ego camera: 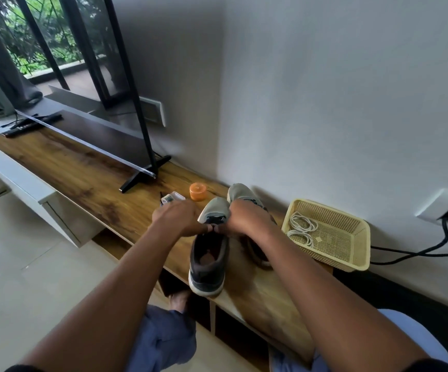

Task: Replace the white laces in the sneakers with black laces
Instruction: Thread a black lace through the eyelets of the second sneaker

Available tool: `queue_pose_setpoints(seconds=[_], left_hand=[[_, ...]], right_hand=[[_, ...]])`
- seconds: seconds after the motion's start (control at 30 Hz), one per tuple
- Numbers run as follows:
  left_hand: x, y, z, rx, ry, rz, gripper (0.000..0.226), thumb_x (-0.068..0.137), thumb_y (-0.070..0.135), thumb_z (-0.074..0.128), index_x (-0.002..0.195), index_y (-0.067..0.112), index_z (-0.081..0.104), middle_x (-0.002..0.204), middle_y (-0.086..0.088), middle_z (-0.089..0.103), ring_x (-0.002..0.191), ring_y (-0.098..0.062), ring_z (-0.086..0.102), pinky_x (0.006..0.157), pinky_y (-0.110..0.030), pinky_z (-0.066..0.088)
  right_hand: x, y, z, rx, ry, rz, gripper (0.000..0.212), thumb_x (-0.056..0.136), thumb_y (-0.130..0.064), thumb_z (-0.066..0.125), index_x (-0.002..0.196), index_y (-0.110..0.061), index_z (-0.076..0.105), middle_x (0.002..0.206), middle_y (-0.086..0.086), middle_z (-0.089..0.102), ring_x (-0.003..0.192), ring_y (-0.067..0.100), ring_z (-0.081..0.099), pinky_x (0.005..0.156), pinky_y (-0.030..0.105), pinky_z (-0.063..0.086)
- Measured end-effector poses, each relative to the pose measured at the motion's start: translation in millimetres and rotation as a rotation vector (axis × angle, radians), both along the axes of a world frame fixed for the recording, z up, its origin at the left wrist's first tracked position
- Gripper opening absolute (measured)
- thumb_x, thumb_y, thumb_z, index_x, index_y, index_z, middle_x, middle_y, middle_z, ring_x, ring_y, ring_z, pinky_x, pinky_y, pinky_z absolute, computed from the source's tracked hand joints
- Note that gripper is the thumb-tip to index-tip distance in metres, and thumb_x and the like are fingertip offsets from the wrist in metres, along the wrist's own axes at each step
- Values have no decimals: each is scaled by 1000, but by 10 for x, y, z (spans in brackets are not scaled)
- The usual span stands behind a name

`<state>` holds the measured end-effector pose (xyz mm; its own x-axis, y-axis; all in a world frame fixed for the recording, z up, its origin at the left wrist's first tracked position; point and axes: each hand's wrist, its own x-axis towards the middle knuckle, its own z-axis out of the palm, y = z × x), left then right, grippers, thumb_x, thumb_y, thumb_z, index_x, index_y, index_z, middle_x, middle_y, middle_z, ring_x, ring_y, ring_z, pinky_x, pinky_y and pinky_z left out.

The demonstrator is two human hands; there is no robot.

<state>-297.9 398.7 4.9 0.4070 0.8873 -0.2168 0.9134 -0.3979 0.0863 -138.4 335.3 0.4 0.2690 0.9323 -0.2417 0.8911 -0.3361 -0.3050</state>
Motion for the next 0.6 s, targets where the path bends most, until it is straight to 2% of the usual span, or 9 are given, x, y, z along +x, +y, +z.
queue_pose_setpoints(seconds=[0.1, 0.2, 0.27, 0.33, 0.4, 0.47, 0.53, 0.6], left_hand=[[-76, 38, 211, 52, -194, 74, 36, 91, 59, 67, 78, 25, 65, 86, 0, 68, 81, -20, 65, 70, -34, 55], [-80, 14, 379, 140, -463, 127, 34, 94, 47, 70, 72, 22, 71, 69, 1, 67, 68, -17, 64, 61, -31, 49], [-36, -16, 455, 142, -656, 143, 28, 92, 43, 76, 73, 22, 74, 65, 4, 70, 64, -13, 66, 62, -30, 52], [8, -40, 521, 91, -869, 153, 19, 89, 40, 80, 79, 23, 78, 69, 5, 73, 66, -14, 69, 63, -31, 57], [41, -63, 589, 18, -1079, 150, 9, 88, 32, 82, 87, 23, 80, 73, 3, 75, 68, -15, 71, 68, -38, 62], [58, -80, 639, -13, -1212, 111, 4, 89, 24, 82, 92, 22, 81, 77, 1, 78, 71, -18, 74, 74, -38, 65], [72, -70, 676, -15, -1282, 64, 7, 89, 20, 83, 96, 20, 82, 82, 2, 80, 78, -17, 77, 79, -38, 65], [68, -45, 697, -55, -1359, 36, 14, 89, 15, 83, 102, 16, 81, 89, -2, 81, 87, -20, 78, 86, -42, 64]], right_hand=[[52, 8, 351, 42, 113, -37, 46, 85, -52, 75, 108, -12, 69, 93, 5, 69, 92, 26, 70, 72, 31, 48], [91, -13, 522, 157, 399, -161, 43, 83, -52, 78, 85, -8, 77, 70, 5, 70, 61, 21, 62, 63, 31, 46], [98, -26, 550, 279, 563, -240, 45, 79, -51, 79, 75, -6, 78, 67, 9, 73, 58, 19, 57, 61, 34, 46], [76, -59, 595, 368, 726, -264, 51, 78, -50, 83, 80, 1, 78, 80, 15, 77, 66, 17, 61, 65, 32, 46], [38, -92, 675, 393, 950, -267, 46, 84, -40, 85, 93, 5, 78, 89, 13, 80, 75, 18, 71, 74, 31, 52], [10, -118, 773, 409, 1150, -256, 42, 87, -29, 84, 102, 8, 76, 97, 19, 79, 84, 24, 74, 81, 34, 56], [-9, -113, 832, 452, 1267, -263, 38, 86, -20, 84, 107, 11, 74, 102, 23, 77, 85, 28, 73, 83, 38, 60], [-25, -93, 852, 522, 1272, -275, 30, 87, -11, 82, 107, 10, 74, 98, 23, 77, 84, 27, 73, 84, 40, 61]])
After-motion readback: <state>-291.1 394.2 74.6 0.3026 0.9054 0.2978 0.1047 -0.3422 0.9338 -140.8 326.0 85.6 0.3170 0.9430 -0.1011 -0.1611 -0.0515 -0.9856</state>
